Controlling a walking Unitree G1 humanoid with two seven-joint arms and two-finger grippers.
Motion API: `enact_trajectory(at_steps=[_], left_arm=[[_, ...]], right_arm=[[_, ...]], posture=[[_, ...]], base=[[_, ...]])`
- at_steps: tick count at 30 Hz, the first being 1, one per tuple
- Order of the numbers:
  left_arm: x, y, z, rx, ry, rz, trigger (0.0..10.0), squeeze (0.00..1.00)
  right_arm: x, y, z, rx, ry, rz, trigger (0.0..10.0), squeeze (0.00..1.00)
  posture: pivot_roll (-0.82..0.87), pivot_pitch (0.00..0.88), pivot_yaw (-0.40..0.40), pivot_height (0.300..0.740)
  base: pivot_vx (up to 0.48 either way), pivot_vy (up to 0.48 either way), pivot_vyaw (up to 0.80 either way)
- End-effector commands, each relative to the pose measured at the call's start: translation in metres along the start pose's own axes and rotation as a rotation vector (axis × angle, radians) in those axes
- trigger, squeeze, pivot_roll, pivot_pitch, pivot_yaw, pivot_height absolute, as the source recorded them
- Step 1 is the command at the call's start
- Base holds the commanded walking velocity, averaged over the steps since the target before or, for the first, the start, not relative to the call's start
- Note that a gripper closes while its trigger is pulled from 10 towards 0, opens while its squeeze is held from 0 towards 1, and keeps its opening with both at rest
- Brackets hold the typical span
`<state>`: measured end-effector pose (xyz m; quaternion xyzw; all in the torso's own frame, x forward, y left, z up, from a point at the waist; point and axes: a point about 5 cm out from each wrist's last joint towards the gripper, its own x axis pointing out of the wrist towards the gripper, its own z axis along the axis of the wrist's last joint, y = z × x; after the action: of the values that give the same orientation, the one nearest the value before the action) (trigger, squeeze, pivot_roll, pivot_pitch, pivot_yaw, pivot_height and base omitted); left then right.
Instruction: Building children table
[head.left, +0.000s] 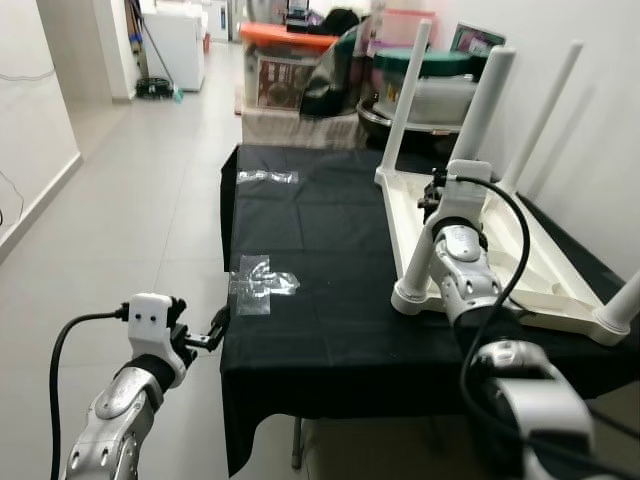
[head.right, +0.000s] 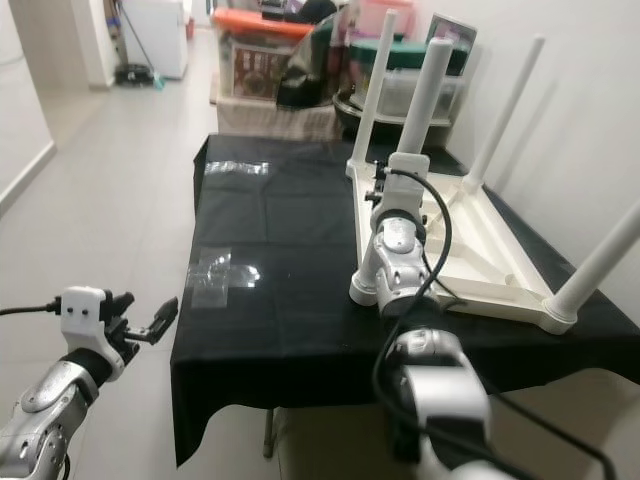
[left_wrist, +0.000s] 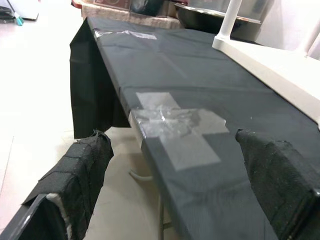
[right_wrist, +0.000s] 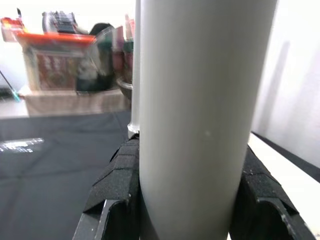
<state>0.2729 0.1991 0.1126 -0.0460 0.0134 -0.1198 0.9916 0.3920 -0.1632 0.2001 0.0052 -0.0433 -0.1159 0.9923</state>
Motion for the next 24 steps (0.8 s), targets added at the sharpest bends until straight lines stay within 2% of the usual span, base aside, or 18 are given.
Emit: enact_trajectory(at_steps=[1,2,3,5,7,9,10,11,12,13,15,16,17,18,21,22,23,24], left_arm=[[0.002,-0.005,-0.002,0.004,0.017,-0.027,10.0,0.0],[0.004,-0.004,0.0,0.006,0.013,-0.028,10.0,0.0],[0.005,-0.004,0.002,0.006,0.007,-0.027,10.0,0.0],[0.006,-0.003,0.003,0.006,0.0,-0.025,10.0,0.0],[0.006,-0.003,0.003,0.006,0.0,-0.025,10.0,0.0],[0.006,-0.003,0.003,0.006,0.0,-0.023,10.0,0.0],[0.005,-0.003,0.001,0.004,0.001,-0.021,10.0,0.0],[0.005,-0.003,0.001,0.004,0.001,-0.021,10.0,0.0],[0.003,-0.005,0.0,0.002,0.002,-0.018,10.0,0.0],[0.003,-0.005,0.0,0.001,0.001,-0.017,10.0,0.0],[0.003,-0.005,0.0,0.001,-0.001,-0.015,10.0,0.0],[0.003,-0.005,0.001,0.001,-0.003,-0.012,10.0,0.0],[0.003,-0.005,0.001,0.001,-0.003,-0.012,10.0,0.0],[0.002,-0.004,0.001,0.002,-0.004,-0.009,10.0,0.0],[0.002,-0.004,0.002,0.004,-0.005,-0.006,10.0,0.0],[0.001,-0.003,0.002,0.005,-0.005,-0.006,10.0,0.0],[0.001,-0.003,0.002,0.005,-0.005,-0.006,10.0,0.0],[0.0,-0.003,0.001,0.006,-0.003,-0.006,10.0,0.0]], right_arm=[[-0.013,0.004,-0.042,-0.009,0.163,0.072,10.0,0.0],[-0.004,0.003,-0.031,-0.027,0.139,0.119,10.0,1.0],[0.007,0.0,-0.014,-0.049,0.103,0.181,10.0,0.0],[0.021,-0.002,0.014,-0.057,0.043,0.305,10.0,0.0],[0.021,-0.002,0.014,-0.057,0.043,0.305,10.0,0.0],[0.024,0.003,0.027,-0.032,-0.002,0.395,10.0,0.0],[0.023,0.008,0.033,-0.032,-0.024,0.556,10.0,0.0],[0.023,0.008,0.033,-0.032,-0.024,0.556,10.0,0.0],[0.014,0.015,0.029,-0.109,-0.024,0.81,10.0,0.0],[0.01,0.016,0.021,-0.145,0.003,0.89,10.0,0.0],[0.006,0.018,0.015,-0.169,0.025,0.937,10.0,0.0],[0.003,0.022,0.008,-0.191,0.052,0.961,4.7,0.0],[0.003,0.022,0.008,-0.191,0.052,0.961,4.7,0.0],[0.0,0.027,0.002,-0.191,0.075,0.966,0.0,0.0],[0.0,0.032,-0.007,-0.185,0.103,0.909,0.0,0.0],[0.005,0.027,-0.013,-0.201,0.137,0.769,0.0,0.0],[0.005,0.027,-0.013,-0.201,0.137,0.769,0.0,0.0],[0.01,0.018,-0.019,-0.216,0.177,0.587,0.0,0.0]], posture=[[0.05,0.0,-0.088,0.74],[0.05,0.0,-0.091,0.74],[0.06,0.0,-0.097,0.74],[0.06,0.0,-0.099,0.74],[0.06,0.0,-0.099,0.74],[0.06,0.0,-0.1,0.74],[0.06,0.0,-0.102,0.74],[0.06,0.0,-0.102,0.74],[0.07,0.0,-0.109,0.74],[0.08,0.0,-0.117,0.74],[0.08,0.0,-0.117,0.74],[0.08,0.0,-0.121,0.74],[0.08,0.0,-0.121,0.74],[0.09,0.0,-0.124,0.74],[0.09,0.0,-0.123,0.74],[0.09,0.0,-0.12,0.74],[0.09,0.0,-0.12,0.74],[0.09,0.0,-0.119,0.74]], base=[[0.0,0.0,0.0],[0.0,0.0,0.0],[0.0,0.0,0.0],[0.0,0.0,0.0],[0.0,0.0,0.0],[0.0,0.0,0.0],[0.0,0.0,0.0],[0.0,0.0,0.0],[0.0,0.0,0.0],[0.0,0.0,0.0],[0.0,0.0,0.0],[0.0,0.0,0.0],[0.0,0.0,0.0],[0.0,0.0,0.0],[0.0,0.0,0.0],[0.0,0.0,0.0],[0.0,0.0,0.0],[0.0,0.0,0.0]])
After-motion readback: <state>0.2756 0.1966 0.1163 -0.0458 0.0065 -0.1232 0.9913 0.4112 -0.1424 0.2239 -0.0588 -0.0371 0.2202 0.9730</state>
